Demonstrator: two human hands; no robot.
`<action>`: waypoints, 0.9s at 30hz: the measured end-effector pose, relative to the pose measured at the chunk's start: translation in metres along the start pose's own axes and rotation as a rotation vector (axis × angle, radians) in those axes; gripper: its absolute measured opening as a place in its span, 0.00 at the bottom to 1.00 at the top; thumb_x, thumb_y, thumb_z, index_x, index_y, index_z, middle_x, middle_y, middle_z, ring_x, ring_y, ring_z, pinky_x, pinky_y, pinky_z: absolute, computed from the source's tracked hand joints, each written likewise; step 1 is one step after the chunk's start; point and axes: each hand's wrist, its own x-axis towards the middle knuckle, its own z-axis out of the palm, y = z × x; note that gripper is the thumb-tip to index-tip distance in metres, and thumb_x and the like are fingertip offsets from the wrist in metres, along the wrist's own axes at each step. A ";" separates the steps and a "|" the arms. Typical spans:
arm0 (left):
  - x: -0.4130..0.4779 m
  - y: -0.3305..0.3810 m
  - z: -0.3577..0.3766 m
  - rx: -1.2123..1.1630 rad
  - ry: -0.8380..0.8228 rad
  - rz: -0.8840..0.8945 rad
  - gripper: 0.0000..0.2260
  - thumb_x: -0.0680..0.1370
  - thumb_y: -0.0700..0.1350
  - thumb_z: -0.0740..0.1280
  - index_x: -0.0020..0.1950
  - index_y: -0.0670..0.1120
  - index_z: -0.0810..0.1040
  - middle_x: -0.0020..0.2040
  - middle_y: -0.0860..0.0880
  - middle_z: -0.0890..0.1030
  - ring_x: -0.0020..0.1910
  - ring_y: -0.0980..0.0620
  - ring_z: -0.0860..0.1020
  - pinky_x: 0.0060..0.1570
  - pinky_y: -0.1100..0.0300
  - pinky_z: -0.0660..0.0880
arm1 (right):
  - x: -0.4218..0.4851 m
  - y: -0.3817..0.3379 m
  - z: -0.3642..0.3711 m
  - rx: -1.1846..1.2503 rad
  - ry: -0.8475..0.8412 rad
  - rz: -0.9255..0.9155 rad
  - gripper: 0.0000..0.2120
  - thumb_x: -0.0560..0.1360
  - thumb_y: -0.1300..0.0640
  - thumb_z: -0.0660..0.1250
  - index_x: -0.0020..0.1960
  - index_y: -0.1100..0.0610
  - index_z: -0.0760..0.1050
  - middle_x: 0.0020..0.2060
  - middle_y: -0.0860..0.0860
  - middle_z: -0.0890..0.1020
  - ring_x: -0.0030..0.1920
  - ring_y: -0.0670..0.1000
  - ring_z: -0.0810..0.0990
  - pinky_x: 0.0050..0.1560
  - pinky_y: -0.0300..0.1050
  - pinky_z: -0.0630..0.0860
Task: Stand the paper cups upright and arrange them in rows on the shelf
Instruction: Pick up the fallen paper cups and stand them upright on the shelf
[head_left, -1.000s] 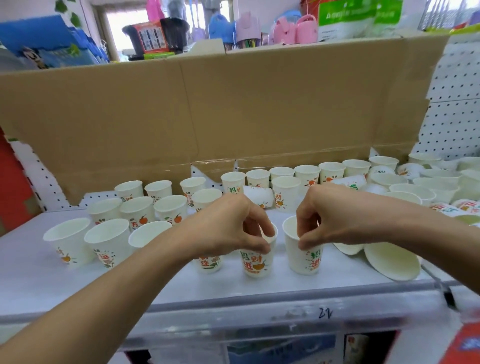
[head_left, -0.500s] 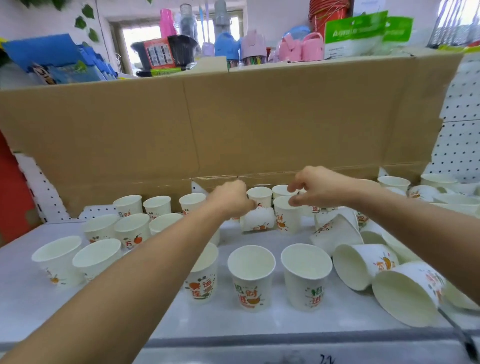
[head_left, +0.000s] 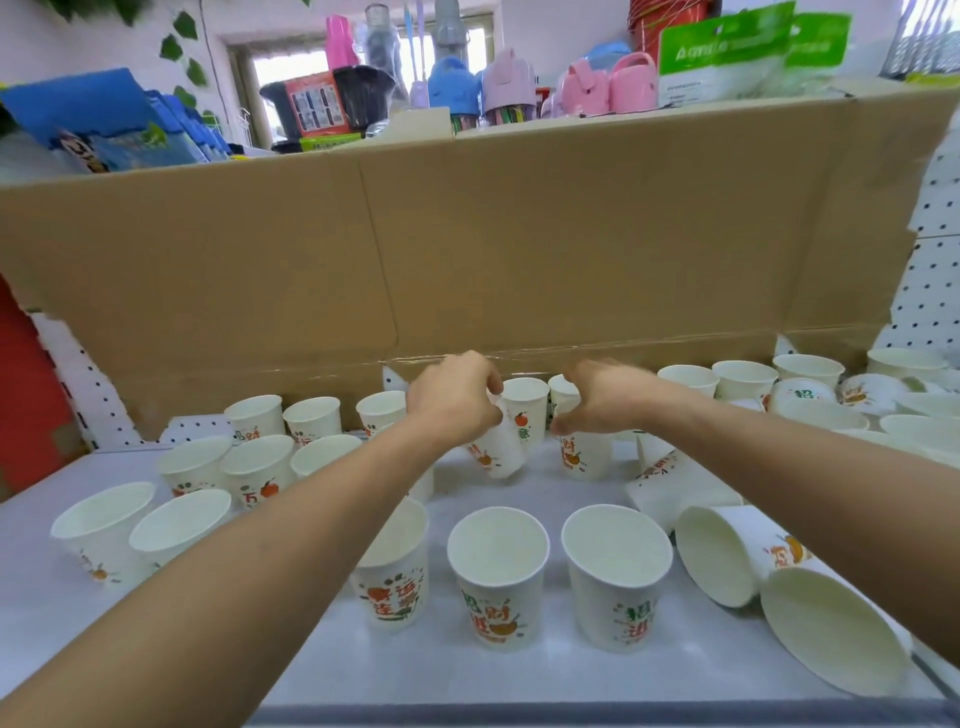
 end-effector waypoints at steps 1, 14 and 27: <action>-0.003 -0.002 -0.005 0.012 0.021 0.031 0.12 0.71 0.44 0.71 0.54 0.54 0.80 0.52 0.52 0.82 0.53 0.47 0.79 0.43 0.58 0.72 | 0.000 0.000 0.000 -0.002 -0.002 0.007 0.25 0.70 0.45 0.72 0.62 0.56 0.72 0.55 0.53 0.80 0.52 0.55 0.78 0.48 0.47 0.76; -0.012 -0.005 -0.002 0.047 -0.081 0.165 0.08 0.68 0.51 0.77 0.44 0.52 0.83 0.43 0.52 0.82 0.44 0.49 0.80 0.43 0.53 0.79 | -0.013 -0.017 0.000 0.080 -0.073 -0.130 0.37 0.64 0.41 0.76 0.68 0.55 0.70 0.52 0.50 0.79 0.50 0.53 0.78 0.49 0.48 0.77; -0.040 0.109 -0.002 -0.104 -0.420 0.553 0.24 0.73 0.52 0.73 0.67 0.50 0.73 0.58 0.53 0.79 0.52 0.55 0.76 0.51 0.61 0.73 | -0.076 0.106 -0.074 0.097 0.087 -0.050 0.17 0.75 0.52 0.70 0.62 0.54 0.76 0.51 0.46 0.81 0.51 0.46 0.79 0.55 0.43 0.74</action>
